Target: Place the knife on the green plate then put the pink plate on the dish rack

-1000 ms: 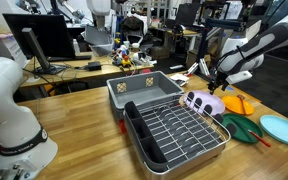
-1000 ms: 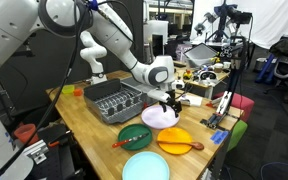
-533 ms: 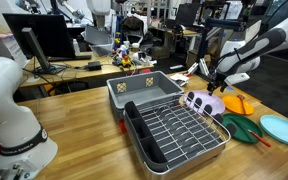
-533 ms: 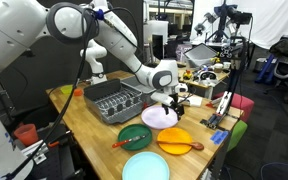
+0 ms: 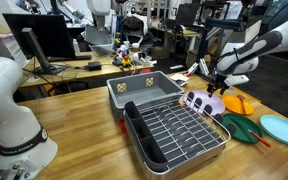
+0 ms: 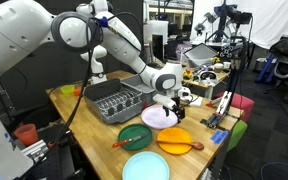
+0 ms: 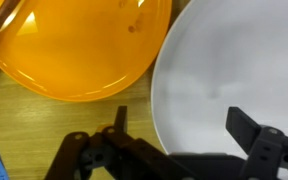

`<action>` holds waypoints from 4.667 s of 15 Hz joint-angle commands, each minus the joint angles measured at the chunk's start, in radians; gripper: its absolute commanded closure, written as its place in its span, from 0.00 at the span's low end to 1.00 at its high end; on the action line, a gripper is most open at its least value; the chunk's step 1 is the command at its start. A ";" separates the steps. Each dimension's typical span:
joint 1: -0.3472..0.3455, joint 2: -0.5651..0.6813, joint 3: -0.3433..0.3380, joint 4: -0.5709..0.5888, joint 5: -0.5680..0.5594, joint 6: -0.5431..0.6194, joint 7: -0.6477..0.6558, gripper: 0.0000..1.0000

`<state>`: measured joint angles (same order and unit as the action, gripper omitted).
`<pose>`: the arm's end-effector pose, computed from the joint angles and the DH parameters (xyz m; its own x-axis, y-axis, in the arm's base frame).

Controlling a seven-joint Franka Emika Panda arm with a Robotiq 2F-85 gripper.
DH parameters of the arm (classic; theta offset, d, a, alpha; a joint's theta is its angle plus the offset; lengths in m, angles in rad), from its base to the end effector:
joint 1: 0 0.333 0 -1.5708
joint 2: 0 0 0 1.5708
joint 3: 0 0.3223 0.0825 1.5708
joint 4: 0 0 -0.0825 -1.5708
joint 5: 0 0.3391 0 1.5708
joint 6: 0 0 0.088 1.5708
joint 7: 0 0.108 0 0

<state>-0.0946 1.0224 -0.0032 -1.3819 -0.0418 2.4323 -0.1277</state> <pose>0.6948 -0.0678 0.1296 0.9977 0.0631 0.0233 0.0623 -0.9975 0.0341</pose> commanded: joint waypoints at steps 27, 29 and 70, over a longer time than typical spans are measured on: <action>-0.057 0.191 0.046 0.341 0.069 -0.242 -0.093 0.97; -0.057 0.190 0.049 0.347 0.071 -0.247 -0.100 0.98; 0.048 -0.633 -0.072 -0.626 -0.147 0.425 -0.020 0.99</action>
<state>-0.0731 0.4900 -0.0495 -1.8752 -0.1456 2.7654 -0.1662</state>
